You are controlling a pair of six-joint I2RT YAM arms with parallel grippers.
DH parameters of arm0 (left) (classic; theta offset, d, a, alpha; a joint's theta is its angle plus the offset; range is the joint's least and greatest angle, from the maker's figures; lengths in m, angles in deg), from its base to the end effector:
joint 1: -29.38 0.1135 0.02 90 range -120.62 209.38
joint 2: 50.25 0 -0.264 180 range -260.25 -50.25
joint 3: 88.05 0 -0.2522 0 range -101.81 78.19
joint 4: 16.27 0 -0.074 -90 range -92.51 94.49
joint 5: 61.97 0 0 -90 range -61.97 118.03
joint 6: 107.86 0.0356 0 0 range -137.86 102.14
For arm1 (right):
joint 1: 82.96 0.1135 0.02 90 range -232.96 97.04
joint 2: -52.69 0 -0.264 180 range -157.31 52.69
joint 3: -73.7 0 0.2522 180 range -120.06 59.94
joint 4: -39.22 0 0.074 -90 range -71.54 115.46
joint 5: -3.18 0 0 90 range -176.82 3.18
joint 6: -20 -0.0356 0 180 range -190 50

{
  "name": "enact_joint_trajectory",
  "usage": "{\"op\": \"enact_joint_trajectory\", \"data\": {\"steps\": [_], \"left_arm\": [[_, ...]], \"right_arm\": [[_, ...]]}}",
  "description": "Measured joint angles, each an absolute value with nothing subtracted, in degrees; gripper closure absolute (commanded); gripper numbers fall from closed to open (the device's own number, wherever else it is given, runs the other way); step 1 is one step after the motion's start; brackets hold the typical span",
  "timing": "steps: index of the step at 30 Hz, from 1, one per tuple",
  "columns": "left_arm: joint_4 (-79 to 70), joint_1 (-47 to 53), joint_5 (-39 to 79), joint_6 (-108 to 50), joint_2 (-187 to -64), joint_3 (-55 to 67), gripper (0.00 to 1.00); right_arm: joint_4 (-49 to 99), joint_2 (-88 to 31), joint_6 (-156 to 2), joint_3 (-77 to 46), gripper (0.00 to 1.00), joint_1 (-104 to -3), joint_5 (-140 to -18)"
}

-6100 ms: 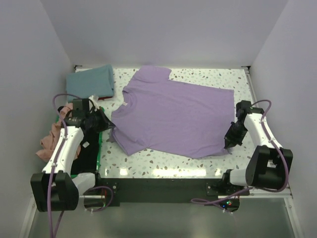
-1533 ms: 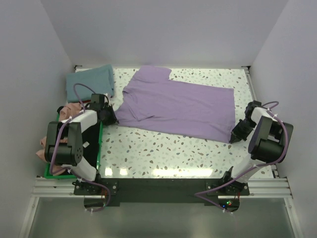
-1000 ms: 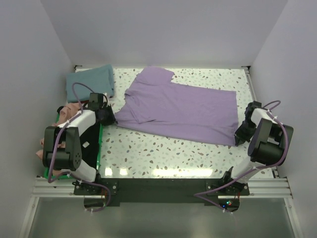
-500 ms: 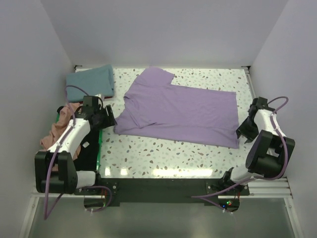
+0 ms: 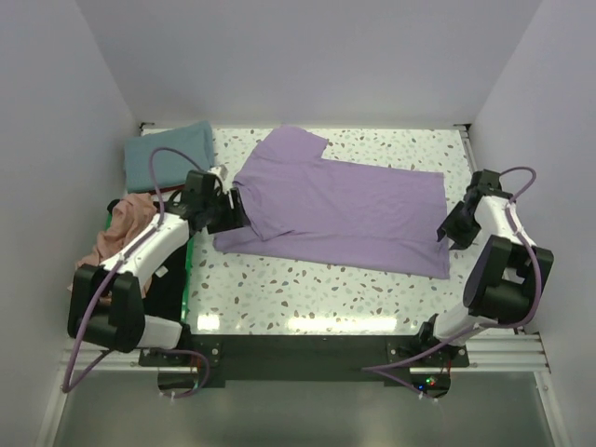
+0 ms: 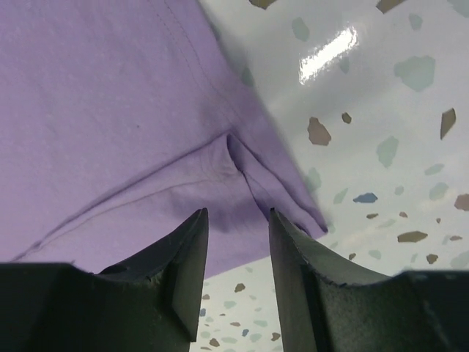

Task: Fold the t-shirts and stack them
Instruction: Fold the tshirt

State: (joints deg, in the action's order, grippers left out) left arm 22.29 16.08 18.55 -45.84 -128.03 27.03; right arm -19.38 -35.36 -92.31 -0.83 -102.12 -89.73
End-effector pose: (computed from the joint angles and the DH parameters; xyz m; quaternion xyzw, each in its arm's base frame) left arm 0.2692 -0.0697 0.2301 -0.0931 0.9364 -0.1890 0.2806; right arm 0.2732 -0.0968 0.2141 0.3533 0.9222 -0.0208 0.1560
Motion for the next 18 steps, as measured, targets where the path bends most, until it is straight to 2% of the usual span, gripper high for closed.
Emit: {"op": "enact_joint_trajectory", "data": {"steps": [10,18], "left_arm": [[13.5,15.2,15.2,-46.7,-140.5,27.2,0.35],[10.4,15.2,14.6,-46.8,-142.9,29.4,0.35]], "right_arm": [[-15.3,-43.6,-91.9,-1.1,0.64,-102.1,-88.5],[-13.4,-46.0,-91.8,-1.1,0.69,-102.1,-88.6]]}}
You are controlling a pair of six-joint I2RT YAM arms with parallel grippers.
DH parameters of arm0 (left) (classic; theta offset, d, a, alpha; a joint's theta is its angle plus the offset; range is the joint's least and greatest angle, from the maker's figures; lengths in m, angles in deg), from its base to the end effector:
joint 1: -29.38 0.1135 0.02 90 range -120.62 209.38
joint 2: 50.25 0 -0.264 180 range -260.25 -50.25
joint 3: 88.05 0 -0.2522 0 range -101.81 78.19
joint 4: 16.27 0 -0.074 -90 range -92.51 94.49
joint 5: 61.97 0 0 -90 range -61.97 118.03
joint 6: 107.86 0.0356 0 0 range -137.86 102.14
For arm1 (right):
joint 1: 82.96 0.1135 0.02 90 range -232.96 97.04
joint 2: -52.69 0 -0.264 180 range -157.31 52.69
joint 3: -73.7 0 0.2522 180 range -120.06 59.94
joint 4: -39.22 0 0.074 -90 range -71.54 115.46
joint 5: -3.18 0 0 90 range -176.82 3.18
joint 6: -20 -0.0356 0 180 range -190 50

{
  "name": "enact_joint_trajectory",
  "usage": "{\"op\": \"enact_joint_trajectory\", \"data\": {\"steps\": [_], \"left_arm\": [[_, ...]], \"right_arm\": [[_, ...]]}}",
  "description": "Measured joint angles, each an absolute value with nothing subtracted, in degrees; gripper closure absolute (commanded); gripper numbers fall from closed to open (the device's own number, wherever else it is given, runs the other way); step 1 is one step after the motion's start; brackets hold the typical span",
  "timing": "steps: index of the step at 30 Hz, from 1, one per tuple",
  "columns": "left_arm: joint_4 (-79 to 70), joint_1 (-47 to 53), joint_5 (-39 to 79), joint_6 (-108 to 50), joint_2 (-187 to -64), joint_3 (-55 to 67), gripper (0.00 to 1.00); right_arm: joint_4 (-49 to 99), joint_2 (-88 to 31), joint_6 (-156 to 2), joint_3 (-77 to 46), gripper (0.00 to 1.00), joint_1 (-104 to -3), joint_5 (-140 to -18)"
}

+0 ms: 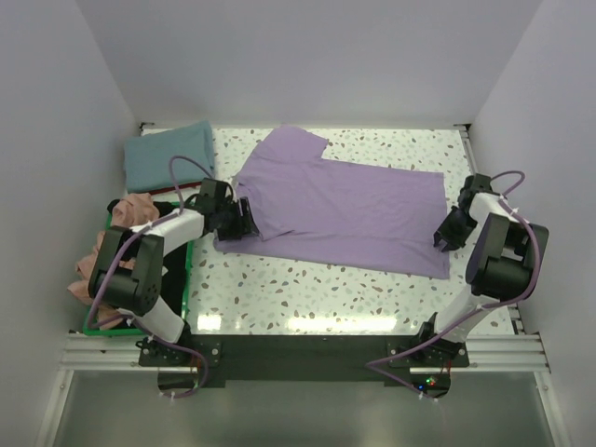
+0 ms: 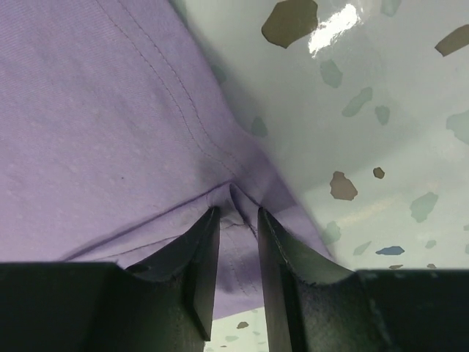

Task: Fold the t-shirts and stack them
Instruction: Fold the tshirt

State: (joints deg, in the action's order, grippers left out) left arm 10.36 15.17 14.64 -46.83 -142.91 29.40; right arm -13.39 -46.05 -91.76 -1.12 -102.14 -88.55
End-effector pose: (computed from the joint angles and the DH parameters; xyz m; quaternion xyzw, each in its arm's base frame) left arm 0.2985 -0.0841 0.1599 -0.0891 0.9480 -0.2085 0.2232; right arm 0.2983 -0.1049 0.1656 0.3489 0.9297 -0.0123 0.1176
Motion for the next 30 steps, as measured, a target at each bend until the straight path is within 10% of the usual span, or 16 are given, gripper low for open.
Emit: {"op": "enact_joint_trajectory", "data": {"steps": [30], "left_arm": [[-2.3,15.2,14.2,-46.8,-143.6,34.0,0.35]], "right_arm": [[-14.7,-47.7,-91.5,-7.4,0.99,-102.1,-89.0]]}}
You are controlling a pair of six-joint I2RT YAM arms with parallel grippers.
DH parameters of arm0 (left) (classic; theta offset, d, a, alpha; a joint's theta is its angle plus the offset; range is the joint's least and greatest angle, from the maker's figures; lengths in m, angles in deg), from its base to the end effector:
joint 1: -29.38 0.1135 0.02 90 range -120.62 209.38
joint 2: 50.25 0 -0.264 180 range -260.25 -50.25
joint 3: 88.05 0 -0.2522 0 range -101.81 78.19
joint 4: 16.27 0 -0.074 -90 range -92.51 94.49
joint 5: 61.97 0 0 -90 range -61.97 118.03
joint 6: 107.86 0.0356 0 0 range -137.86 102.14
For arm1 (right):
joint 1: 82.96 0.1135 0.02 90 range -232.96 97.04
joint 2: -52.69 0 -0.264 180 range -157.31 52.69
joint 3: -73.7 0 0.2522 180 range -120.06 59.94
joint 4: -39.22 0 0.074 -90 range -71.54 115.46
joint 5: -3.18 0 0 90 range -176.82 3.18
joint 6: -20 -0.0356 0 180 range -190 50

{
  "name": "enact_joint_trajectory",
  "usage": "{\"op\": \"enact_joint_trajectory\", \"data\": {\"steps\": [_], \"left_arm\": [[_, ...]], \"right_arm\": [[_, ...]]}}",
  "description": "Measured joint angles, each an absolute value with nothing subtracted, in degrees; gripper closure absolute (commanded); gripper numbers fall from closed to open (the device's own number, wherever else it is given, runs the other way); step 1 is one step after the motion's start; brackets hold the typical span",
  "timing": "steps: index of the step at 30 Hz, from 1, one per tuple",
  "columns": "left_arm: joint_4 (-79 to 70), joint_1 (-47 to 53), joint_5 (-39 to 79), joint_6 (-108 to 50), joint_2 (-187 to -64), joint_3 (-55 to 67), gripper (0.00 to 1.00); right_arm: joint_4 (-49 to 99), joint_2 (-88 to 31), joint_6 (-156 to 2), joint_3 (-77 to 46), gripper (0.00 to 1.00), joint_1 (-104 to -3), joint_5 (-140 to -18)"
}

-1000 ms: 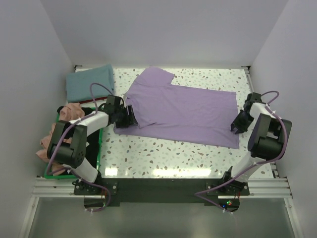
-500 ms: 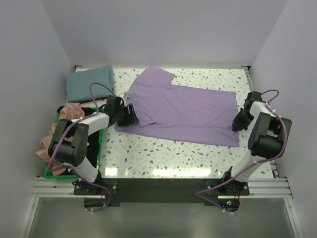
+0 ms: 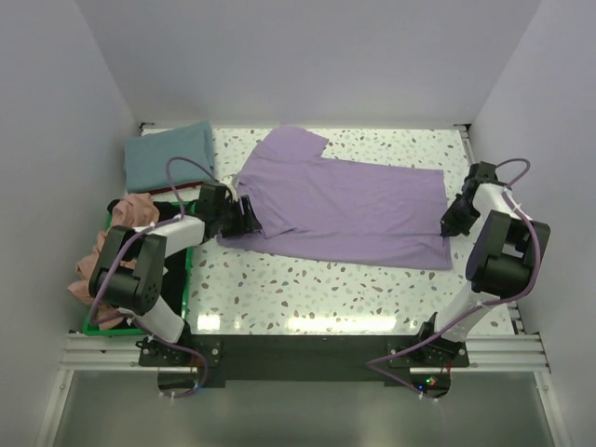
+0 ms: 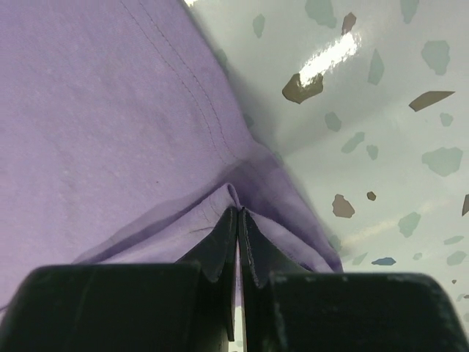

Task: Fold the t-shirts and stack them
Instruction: Fold the tshirt

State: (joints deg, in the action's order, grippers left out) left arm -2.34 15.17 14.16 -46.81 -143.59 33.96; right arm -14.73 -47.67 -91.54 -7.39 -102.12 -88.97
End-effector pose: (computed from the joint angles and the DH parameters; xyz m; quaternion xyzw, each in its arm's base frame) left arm 0.3003 -0.0848 0.1489 -0.0777 0.9284 -0.2323 0.2795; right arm 0.3181 -0.1119 0.1851 0.3465 0.9264 -0.0155 0.1462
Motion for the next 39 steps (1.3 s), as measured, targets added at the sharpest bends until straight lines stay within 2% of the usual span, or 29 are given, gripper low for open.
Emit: {"op": "enact_joint_trajectory", "data": {"steps": [6,12,21,27,39], "left_arm": [[-3.3,15.1,14.3,-46.8,-143.1,34.8,0.35],[-3.8,15.1,14.3,-46.8,-142.8,35.4,0.35],[-4.1,15.1,14.7,-46.8,-142.3,35.9,0.35],[-4.1,15.1,14.7,-46.8,-142.3,35.9,0.35],[-3.7,15.1,14.8,-46.8,-142.0,35.9,0.35]], "right_arm": [[-15.1,-47.8,-91.3,-8.0,0.96,-102.1,-89.5],[-15.7,-47.7,-91.1,-8.0,0.82,-102.1,-90.8],[-15.7,-44.9,-90.5,-8.0,0.74,-102.1,-92.6],[-14.5,-43.6,-89.8,-6.4,0.74,-102.1,-89.1],[-12.8,-49.7,-89.0,-5.9,0.73,-102.1,-87.3]]}}
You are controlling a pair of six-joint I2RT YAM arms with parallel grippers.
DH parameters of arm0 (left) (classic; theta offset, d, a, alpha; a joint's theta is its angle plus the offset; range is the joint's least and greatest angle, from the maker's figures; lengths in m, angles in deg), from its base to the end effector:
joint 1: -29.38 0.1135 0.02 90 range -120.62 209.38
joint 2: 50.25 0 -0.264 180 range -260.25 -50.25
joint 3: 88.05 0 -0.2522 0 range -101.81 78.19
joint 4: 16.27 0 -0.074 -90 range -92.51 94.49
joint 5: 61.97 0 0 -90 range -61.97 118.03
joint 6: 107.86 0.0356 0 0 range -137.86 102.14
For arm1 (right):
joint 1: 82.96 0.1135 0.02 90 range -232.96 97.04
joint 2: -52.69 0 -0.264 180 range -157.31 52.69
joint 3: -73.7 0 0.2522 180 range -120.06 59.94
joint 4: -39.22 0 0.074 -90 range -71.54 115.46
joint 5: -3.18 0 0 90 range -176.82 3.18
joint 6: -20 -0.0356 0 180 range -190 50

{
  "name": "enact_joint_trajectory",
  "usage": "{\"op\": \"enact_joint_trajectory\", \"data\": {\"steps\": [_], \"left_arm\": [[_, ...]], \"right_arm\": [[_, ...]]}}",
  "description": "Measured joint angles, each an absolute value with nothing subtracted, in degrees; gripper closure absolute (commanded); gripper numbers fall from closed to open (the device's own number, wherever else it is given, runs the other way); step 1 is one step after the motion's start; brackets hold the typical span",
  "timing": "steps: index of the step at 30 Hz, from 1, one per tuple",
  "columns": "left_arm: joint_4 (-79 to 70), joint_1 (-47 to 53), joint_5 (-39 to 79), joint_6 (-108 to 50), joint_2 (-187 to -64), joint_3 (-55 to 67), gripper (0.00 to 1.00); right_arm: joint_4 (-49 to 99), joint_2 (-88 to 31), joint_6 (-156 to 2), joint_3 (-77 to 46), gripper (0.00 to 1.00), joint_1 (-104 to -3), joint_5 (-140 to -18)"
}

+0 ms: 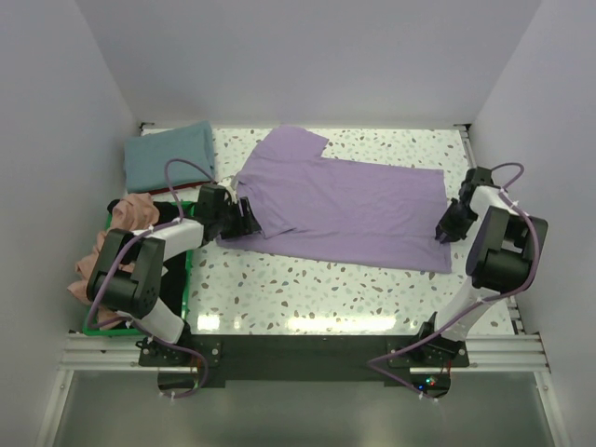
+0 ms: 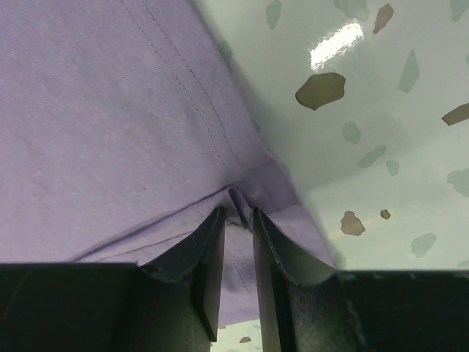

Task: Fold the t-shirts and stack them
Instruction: Fold the tshirt

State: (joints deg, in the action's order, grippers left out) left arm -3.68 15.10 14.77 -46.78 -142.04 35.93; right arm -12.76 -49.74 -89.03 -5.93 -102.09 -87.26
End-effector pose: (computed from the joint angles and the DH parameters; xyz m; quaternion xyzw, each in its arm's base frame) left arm 0.2936 -0.0832 0.1488 -0.0776 0.9261 -0.2303 0.2885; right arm 0.3193 -0.1111 0.1678 0.3245 0.9366 -0.0039 0.1324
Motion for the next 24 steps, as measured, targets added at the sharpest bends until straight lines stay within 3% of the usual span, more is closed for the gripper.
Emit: {"op": "enact_joint_trajectory", "data": {"steps": [7,17,24], "left_arm": [[-3.7,15.1,14.7,-46.8,-142.0,36.0,0.35],[-3.9,15.1,14.7,-46.8,-142.0,36.1,0.35],[-3.9,15.1,14.7,-46.8,-142.0,36.1,0.35]], "right_arm": [[-12.1,-50.4,-88.9,-5.3,0.76,-102.1,-87.3],[-12.0,-50.4,-88.6,-5.3,0.94,-102.1,-87.2],[-12.2,-50.4,-88.6,-5.5,0.99,-102.1,-86.9]]}}
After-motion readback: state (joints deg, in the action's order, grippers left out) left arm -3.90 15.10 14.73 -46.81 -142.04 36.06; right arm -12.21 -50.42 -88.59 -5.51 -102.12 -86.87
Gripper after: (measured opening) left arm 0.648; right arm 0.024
